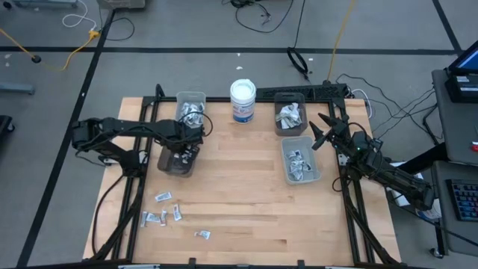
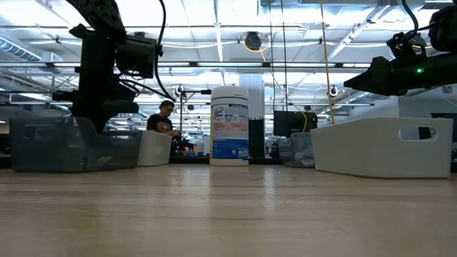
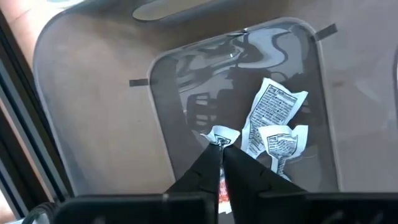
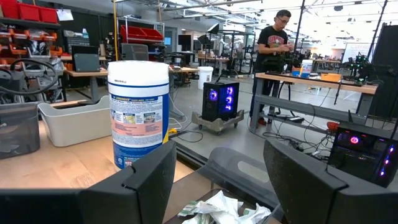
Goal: Pick & Place First Aid Supplies
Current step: Put the orange ointment pack into the left black bin
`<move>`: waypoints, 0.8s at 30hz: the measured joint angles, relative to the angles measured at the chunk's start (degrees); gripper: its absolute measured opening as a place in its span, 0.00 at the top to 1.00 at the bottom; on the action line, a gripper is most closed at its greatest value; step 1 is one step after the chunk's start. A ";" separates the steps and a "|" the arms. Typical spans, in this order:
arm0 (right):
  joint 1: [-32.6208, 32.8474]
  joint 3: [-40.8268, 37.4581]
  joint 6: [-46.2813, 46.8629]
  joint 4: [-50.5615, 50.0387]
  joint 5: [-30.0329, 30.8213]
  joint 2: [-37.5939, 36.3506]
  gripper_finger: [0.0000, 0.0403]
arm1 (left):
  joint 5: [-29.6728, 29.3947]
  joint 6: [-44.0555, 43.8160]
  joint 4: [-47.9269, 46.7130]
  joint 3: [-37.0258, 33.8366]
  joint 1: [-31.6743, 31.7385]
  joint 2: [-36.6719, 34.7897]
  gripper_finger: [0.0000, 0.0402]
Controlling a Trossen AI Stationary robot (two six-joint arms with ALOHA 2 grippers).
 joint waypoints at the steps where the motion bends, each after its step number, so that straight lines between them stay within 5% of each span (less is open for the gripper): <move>1: 0.00 0.01 -0.02 0.00 -0.01 0.00 0.41 | 0.00 0.00 -0.03 0.00 0.00 0.00 0.93; 13: 0.01 0.00 -0.02 0.00 0.00 0.01 0.41 | 3.03 0.87 -1.49 1.86 0.04 -0.04 0.49; 24: 0.02 0.00 -0.01 0.00 -0.02 0.01 0.41 | 5.98 -2.41 -8.81 12.03 -4.90 -0.46 0.44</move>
